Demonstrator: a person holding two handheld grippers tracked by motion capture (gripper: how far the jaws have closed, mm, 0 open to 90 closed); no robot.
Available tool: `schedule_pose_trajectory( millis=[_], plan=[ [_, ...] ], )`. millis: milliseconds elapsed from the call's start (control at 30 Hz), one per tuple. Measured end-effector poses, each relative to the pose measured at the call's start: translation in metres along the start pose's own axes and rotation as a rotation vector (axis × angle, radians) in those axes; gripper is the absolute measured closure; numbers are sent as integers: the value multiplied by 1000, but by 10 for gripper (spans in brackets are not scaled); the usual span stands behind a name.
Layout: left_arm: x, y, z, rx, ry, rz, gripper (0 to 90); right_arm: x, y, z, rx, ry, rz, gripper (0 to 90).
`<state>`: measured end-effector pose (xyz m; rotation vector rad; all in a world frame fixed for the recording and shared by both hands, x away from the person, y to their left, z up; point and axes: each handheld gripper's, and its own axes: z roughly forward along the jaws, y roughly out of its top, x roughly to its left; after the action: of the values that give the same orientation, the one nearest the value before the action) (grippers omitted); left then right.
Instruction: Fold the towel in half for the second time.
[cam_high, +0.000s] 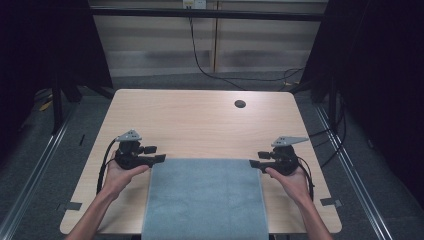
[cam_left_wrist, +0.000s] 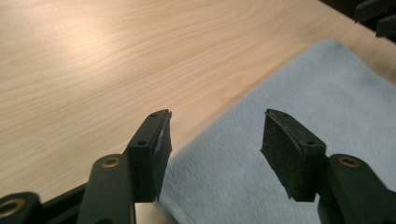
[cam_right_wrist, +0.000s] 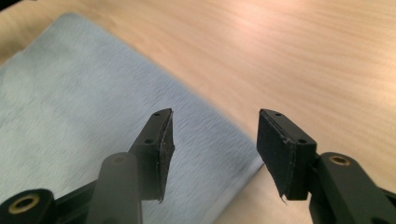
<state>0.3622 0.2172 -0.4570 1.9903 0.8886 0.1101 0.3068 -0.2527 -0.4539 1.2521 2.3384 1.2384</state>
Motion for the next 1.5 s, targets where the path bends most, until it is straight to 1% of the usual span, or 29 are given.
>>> schedule_pose_trajectory(
  millis=[33, 67, 133, 167, 200, 233, 300, 333, 367, 433, 467, 567, 600, 700, 767, 833, 867, 900, 933, 1033, 1067, 1133, 1200, 1233, 1267, 1333, 1400, 1433, 1500],
  plan=[
    [2, 0, 2, 4, 1, -3, 410, -3, 1, 3, 0, -16, 3, 460],
    [4, -2, 4, 6, -2, -11, 406, -5, 1, 6, -1, -23, 1, 455],
    [7, -9, 7, -6, 1, -21, 401, -10, -1, 15, 0, -27, 20, 434],
    [9, -12, 9, 16, 1, -19, 400, -11, -2, 19, 13, -26, 21, 430],
    [10, -13, 11, 32, 22, -13, 395, -12, -3, 23, 33, -27, 14, 422],
    [12, -15, 11, 30, 32, -10, 385, -13, -4, 26, 51, -27, 10, 415],
    [17, -17, 9, 14, 34, -22, 385, -13, -8, 31, 58, -25, 13, 413],
    [19, -18, 8, 12, 30, -29, 385, -14, -9, 34, 66, -18, 7, 412],
    [22, -19, 8, 8, 25, -39, 385, -14, -10, 36, 79, -27, 3, 412],
    [24, -21, 11, 24, 32, -31, 384, -16, -12, 40, 80, -12, 3, 416],
    [24, -23, 13, 33, 24, -28, 381, -16, -12, 42, 86, -16, 5, 423],
    [25, -27, 18, 55, 15, -17, 381, -16, -14, 44, 91, -13, 1, 463],
    [24, -27, 19, 59, 20, -12, 381, -16, -15, 44, 94, -16, -7, 476],
    [24, -30, 21, 71, 9, -14, 382, -16, -18, 45, 107, -23, -5, 514],
    [24, -32, 23, 83, 16, -4, 382, -16, -19, 46, 120, -23, -10, 543],
    [23, -32, 22, 83, 15, 8, 386, -15, -19, 47, 117, -24, -9, 567],
    [23, -32, 22, 78, 4, 1, 385, -14, -19, 48, 120, -24, -13, 580],
    [24, -32, 21, 78, -4, -4, 388, -13, -19, 48, 119, -24, -24, 632],
    [24, -33, 21, 73, -7, -10, 389, -12, -20, 48, 120, -11, -27, 669],
    [23, -35, 21, 88, -11, 6, 400, -12, -20, 48, 124, 5, -18, 738],
    [22, -36, 21, 94, -15, 8, 405, -12, -20, 48, 123, 5, -30, 754],
    [21, -38, 22, 105, -15, 15, 431, -10, -21, 48, 122, 10, -32, 785],
    [20, -38, 21, 115, -4, 29, 473, -9, -21, 48, 120, 9, -29, 799],
    [21, -39, 20, 114, -13, 22, 491, -9, -21, 48, 123, 10, -26, 803],
    [21, -40, 18, 110, -7, 23, 501, -10, -21, 48, 119, 18, -15, 806],
    [18, -43, 18, 107, -6, 39, 541, -11, -22, 47, 118, 27, -3, 810],
    [16, -43, 19, 109, -13, 45, 598, -11, -22, 47, 116, 31, 9, 814],
    [16, -43, 20, 109, -15, 49, 668, -12, -23, 47, 114, 37, 18, 815],
    [16, -43, 21, 104, -29, 41, 746, -13, -24, 46, 111, 41, 27, 818]
  ],
)
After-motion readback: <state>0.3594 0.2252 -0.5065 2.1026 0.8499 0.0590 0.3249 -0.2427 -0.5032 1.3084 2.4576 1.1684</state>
